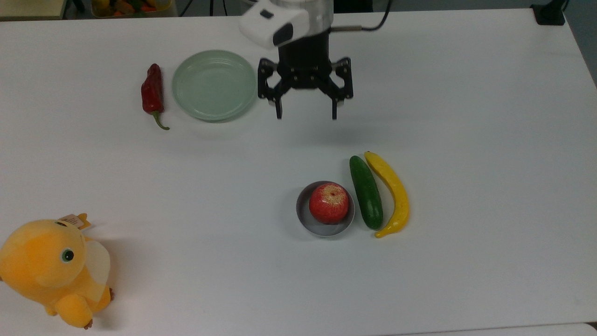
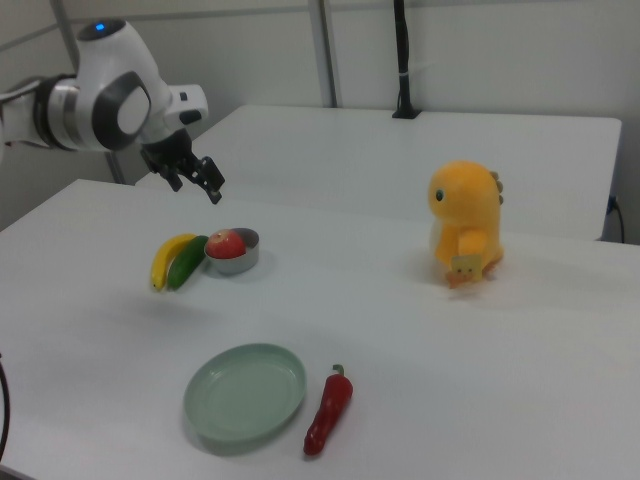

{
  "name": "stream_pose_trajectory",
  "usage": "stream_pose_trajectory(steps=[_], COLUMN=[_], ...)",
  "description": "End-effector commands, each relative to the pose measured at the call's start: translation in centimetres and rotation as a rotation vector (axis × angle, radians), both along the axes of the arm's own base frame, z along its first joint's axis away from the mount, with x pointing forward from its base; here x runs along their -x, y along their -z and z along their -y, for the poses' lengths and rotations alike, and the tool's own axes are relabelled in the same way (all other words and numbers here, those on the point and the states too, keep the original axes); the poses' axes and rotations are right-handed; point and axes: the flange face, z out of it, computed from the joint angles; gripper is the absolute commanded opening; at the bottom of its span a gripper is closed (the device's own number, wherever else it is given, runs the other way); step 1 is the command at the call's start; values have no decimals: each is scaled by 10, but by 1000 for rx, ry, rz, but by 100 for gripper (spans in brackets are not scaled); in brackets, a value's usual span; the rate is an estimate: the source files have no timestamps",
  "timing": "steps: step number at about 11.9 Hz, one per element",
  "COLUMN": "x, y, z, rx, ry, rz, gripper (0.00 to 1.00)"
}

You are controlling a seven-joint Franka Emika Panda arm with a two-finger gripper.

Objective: Red apple placed in the center of the desktop
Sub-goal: 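Move the open gripper over the red apple in the grey bowl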

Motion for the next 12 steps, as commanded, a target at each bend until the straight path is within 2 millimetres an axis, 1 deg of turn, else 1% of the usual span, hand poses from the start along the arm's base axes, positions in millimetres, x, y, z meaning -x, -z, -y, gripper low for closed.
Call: stream_pose_trajectory(steps=[1,3,4,7,9,12], x=[-25,-33,-39,-52,-54,-57], y=[28,50,54,79,91,114], z=[-25,-36,-42,-51,-62,-68], rx=[-26,-26,-32,-26,-27,9], ry=[1,-8,-3,0,-9,-17], rz=[75,86,102,116,140,155], gripper=[100,100,100,100,100,100])
